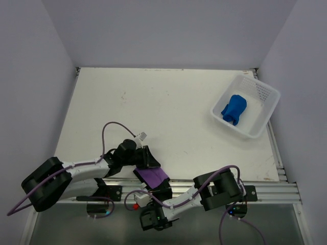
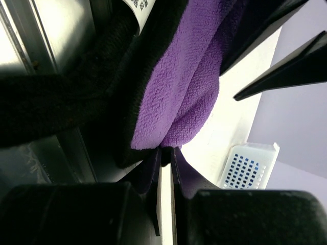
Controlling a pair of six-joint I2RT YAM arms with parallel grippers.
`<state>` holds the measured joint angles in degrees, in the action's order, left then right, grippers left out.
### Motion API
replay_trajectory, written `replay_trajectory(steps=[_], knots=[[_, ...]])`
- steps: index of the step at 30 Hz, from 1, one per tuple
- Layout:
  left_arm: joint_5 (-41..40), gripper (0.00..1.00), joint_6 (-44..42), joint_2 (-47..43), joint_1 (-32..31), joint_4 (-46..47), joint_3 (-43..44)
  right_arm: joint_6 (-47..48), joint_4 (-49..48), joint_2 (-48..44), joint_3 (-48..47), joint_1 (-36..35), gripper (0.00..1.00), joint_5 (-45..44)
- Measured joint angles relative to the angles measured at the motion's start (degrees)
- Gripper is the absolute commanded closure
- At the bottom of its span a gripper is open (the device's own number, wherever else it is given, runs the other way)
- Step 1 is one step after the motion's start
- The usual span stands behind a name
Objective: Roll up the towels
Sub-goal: Roll the towel
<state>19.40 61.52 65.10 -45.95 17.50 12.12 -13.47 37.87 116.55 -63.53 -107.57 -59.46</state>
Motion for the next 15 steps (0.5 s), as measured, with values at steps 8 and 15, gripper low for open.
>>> replay_trajectory(steps=[8, 15], knots=[[0.28, 0.71, -1.11, 7.91, -0.48, 7.48, -0.96, -0.9, 0.74, 0.35, -0.46, 0.0, 0.9, -0.26], [-0.55, 0.71, -2.12, 8.9, -0.76, 13.16, -3.34, -4.57, -0.98, -3.74, 2.36, 0.13, 0.65, 0.2]])
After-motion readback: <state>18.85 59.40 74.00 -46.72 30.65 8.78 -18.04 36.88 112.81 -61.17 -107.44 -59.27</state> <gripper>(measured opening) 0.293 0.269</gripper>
